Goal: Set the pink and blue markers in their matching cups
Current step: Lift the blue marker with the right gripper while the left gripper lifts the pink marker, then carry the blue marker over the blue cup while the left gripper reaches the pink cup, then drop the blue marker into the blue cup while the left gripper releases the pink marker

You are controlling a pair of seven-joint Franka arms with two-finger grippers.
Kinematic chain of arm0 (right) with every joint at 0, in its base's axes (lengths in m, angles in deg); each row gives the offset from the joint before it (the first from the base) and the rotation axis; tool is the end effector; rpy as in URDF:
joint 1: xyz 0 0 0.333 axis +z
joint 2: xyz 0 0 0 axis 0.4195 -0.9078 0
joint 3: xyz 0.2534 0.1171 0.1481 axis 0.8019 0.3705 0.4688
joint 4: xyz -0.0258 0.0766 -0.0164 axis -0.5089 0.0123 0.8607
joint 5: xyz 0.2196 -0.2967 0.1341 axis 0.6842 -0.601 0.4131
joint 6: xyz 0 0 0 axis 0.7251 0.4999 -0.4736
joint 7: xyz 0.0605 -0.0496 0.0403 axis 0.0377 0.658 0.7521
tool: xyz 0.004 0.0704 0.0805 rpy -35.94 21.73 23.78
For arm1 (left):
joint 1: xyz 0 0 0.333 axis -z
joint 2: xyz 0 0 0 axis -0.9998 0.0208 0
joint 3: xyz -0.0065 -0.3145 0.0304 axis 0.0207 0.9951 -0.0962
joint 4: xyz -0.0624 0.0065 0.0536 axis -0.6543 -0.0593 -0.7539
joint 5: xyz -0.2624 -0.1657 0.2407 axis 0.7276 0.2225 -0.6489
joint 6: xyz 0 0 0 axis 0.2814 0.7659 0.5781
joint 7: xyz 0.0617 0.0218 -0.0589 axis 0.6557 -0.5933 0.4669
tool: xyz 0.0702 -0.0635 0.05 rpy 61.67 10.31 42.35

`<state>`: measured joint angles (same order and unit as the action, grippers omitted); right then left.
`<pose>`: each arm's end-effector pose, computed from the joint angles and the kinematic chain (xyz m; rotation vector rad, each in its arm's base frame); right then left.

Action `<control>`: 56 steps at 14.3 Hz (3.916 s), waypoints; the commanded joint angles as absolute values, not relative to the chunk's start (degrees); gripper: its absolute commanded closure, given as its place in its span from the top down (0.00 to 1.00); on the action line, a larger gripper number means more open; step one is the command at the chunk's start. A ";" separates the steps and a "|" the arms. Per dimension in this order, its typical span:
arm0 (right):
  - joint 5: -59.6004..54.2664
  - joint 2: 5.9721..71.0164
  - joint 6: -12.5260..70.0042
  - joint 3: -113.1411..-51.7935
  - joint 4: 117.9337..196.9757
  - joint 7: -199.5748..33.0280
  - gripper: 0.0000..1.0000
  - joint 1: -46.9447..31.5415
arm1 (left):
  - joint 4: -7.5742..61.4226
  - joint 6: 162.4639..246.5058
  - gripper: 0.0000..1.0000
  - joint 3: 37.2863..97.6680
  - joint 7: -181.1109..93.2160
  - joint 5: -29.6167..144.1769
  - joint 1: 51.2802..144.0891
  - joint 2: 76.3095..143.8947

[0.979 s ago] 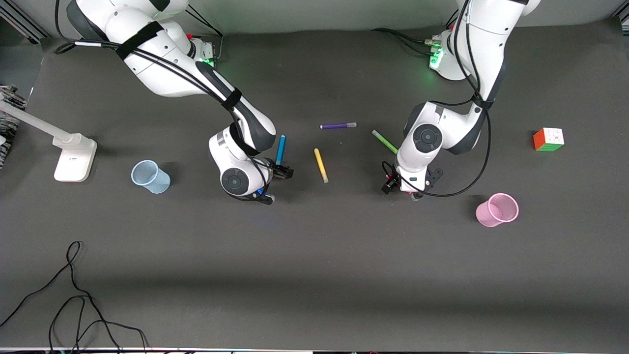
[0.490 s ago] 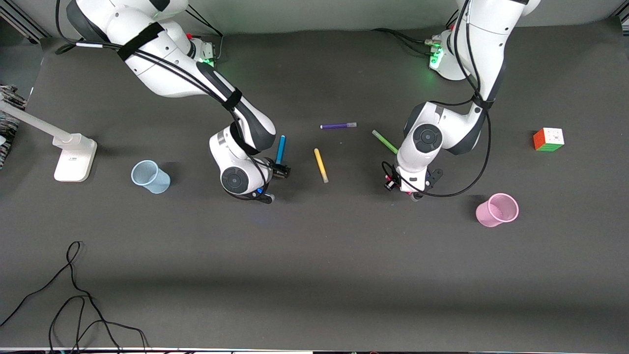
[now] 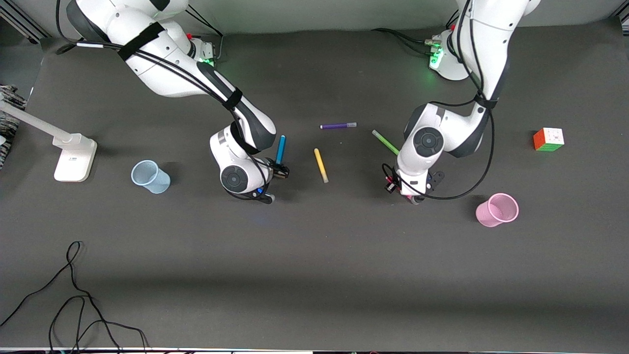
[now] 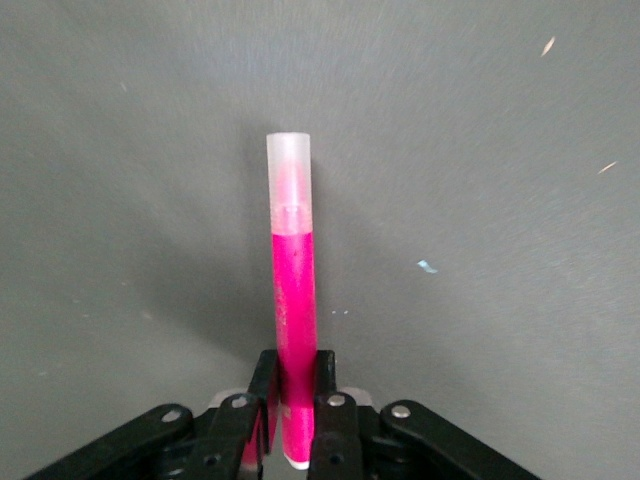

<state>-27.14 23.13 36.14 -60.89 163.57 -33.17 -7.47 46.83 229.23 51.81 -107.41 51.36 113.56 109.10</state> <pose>0.5026 0.3382 0.1514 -2.9496 0.5718 0.7480 0.5175 -0.2670 0.2130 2.8962 1.2069 -0.1038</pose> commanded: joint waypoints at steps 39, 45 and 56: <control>-44.43 57.30 22.80 -85.79 165.22 -75.32 0.00 -10.65 | 2.88 167.57 1.00 51.96 -32.40 43.72 84.15 119.58; -45.31 62.56 42.19 -93.36 182.50 -85.70 0.00 -10.56 | 13.14 170.98 1.00 51.96 -31.79 43.46 84.24 101.47; -45.31 64.51 69.81 -96.44 203.09 -86.77 0.00 -10.47 | 20.74 177.07 1.00 51.26 -34.24 46.87 88.72 84.92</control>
<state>-44.18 62.18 66.73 -95.49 199.68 -86.15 -10.84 23.30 179.87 52.45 -33.03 45.49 87.28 84.97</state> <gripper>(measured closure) 0.837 0.000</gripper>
